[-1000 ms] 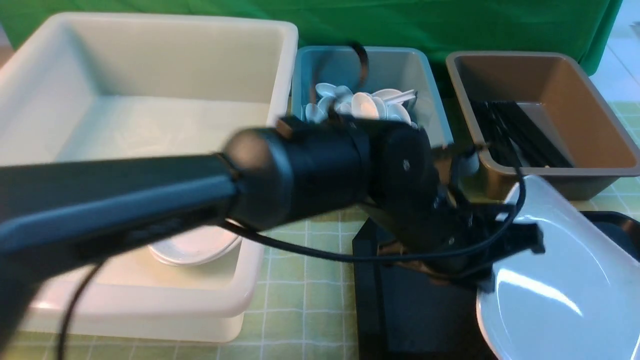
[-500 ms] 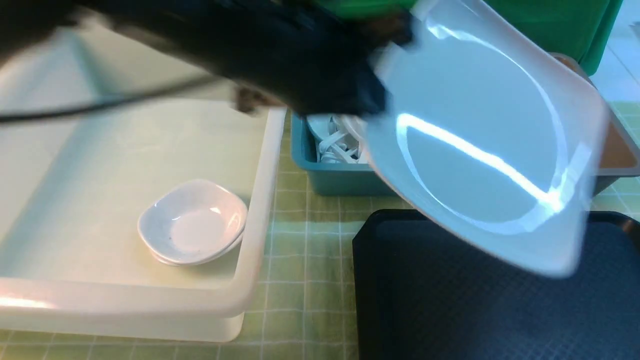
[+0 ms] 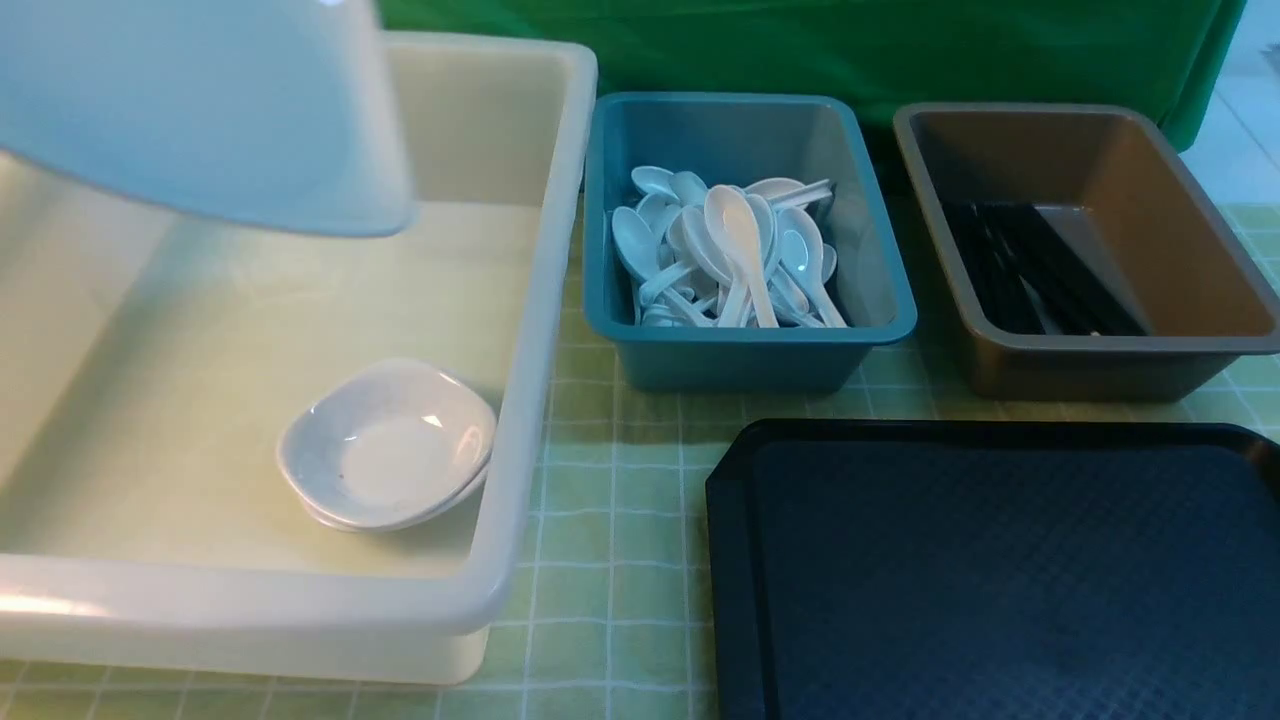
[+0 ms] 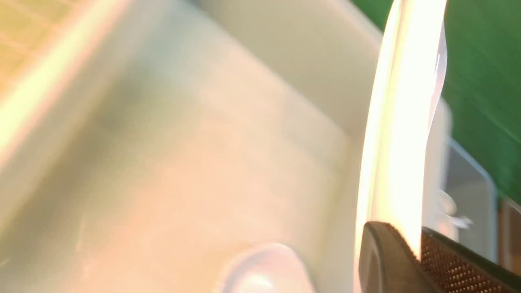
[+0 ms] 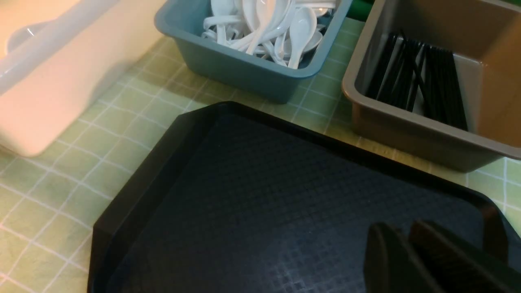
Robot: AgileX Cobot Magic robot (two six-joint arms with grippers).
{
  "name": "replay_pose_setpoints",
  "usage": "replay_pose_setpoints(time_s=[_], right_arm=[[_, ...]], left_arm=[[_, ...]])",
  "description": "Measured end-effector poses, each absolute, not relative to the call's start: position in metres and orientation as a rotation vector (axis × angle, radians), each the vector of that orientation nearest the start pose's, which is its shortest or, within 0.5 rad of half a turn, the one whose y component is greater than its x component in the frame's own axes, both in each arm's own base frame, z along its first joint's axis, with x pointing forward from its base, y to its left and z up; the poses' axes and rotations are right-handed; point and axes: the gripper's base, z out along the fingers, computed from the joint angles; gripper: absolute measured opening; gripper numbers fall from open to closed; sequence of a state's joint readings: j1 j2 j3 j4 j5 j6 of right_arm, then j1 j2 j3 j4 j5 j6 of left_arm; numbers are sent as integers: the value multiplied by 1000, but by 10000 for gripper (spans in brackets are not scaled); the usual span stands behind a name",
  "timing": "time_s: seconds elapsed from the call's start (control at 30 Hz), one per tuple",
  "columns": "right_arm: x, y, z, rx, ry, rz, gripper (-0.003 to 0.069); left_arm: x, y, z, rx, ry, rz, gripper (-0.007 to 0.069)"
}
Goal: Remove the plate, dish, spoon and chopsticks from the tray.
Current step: Use the left arm to put the plate into the large storage box on the left
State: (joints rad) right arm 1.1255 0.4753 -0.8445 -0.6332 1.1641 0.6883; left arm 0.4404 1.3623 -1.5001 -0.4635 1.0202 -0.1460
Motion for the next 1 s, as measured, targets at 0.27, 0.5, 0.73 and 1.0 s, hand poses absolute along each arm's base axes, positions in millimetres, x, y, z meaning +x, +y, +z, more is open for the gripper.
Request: replay_pose_setpoints(time_s=[0.27,0.5,0.73,1.0], right_arm=[[64,18,372,-435,2051,295,71],[64,18,372,-435,2051,295,73],[64,18,372,-436,2050,296,73],[64,18,372,-436,2050,296,73]], left_arm=[[318,121,368,-762,2286,-489,12],[351,142,326,-743,2306,-433,12],[377,151,284,-685,2354,-430,12],[385,156,267,-581,2387,-372,12]])
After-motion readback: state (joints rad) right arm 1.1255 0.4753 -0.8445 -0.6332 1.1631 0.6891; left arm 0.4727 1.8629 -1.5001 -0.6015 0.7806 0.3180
